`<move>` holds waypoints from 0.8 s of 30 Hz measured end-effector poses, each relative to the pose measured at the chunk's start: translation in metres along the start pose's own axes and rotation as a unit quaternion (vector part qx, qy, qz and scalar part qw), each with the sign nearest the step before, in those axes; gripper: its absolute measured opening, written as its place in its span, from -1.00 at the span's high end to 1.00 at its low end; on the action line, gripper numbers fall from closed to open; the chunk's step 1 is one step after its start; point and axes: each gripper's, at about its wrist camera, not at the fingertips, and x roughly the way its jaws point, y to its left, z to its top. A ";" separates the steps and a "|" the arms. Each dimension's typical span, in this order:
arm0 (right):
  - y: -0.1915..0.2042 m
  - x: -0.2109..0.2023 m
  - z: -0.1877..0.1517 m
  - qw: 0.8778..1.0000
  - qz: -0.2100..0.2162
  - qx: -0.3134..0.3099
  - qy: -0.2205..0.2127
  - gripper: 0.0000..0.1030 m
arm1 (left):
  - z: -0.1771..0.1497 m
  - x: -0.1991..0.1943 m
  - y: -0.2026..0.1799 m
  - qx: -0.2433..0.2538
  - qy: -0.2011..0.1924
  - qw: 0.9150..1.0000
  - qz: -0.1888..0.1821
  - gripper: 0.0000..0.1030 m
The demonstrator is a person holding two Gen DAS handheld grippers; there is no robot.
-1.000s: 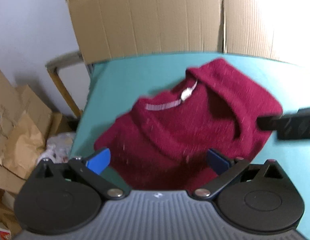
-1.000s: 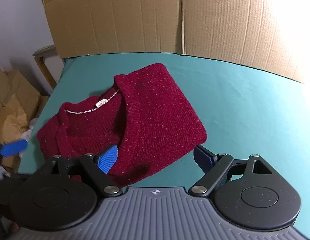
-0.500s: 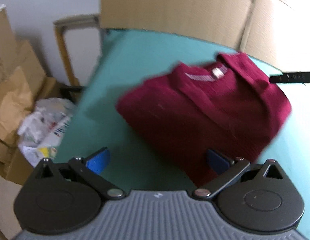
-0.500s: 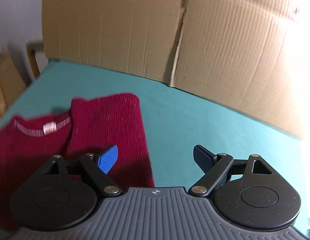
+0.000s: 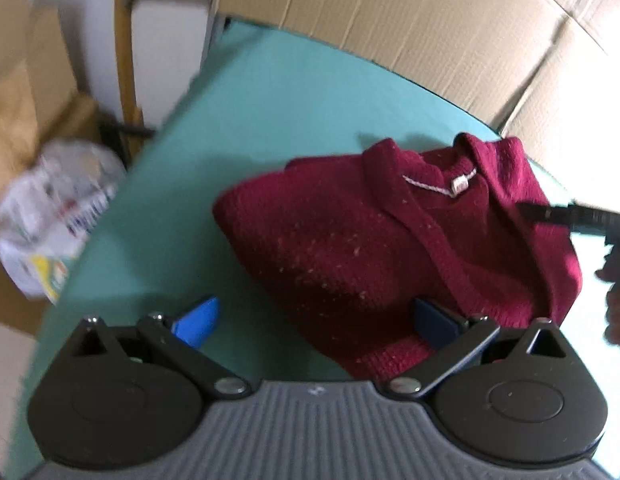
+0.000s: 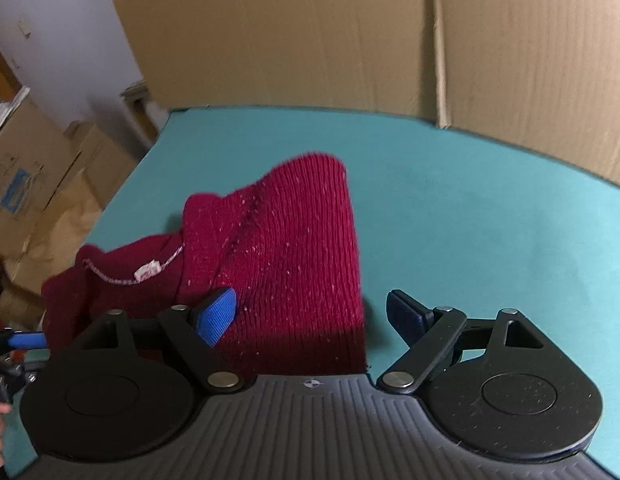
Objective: Fold clothes
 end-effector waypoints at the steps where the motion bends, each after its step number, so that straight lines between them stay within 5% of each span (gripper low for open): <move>1: 0.001 0.000 -0.002 1.000 0.002 0.003 -0.001 -0.78 | 0.003 0.002 0.000 -0.006 0.001 1.000 -0.007 -0.99; 6: 0.004 0.007 -0.007 0.999 0.037 0.001 0.003 -0.85 | 0.009 0.013 -0.013 0.020 -0.010 1.000 -0.017 -0.99; 8: 0.001 0.006 -0.005 0.997 0.071 0.008 0.006 -0.24 | 0.012 0.016 -0.018 0.024 -0.018 0.999 -0.034 -0.75; 9: 0.000 0.004 -0.005 0.996 0.087 0.016 0.006 -0.03 | 0.015 0.016 -0.018 0.019 -0.018 0.998 -0.056 -0.36; 10: 0.002 -0.001 -0.006 0.996 0.082 0.019 0.002 0.09 | 0.017 0.016 -0.019 0.015 -0.019 0.997 -0.074 -0.20; 16: -0.018 -0.039 -0.024 0.993 0.084 0.080 -0.029 0.24 | 0.026 0.015 -0.049 0.074 -0.042 0.993 -0.078 0.17; 24: -0.053 -0.081 -0.049 0.987 0.027 0.138 -0.077 0.24 | 0.055 0.042 -0.093 0.168 -0.040 0.978 -0.114 0.21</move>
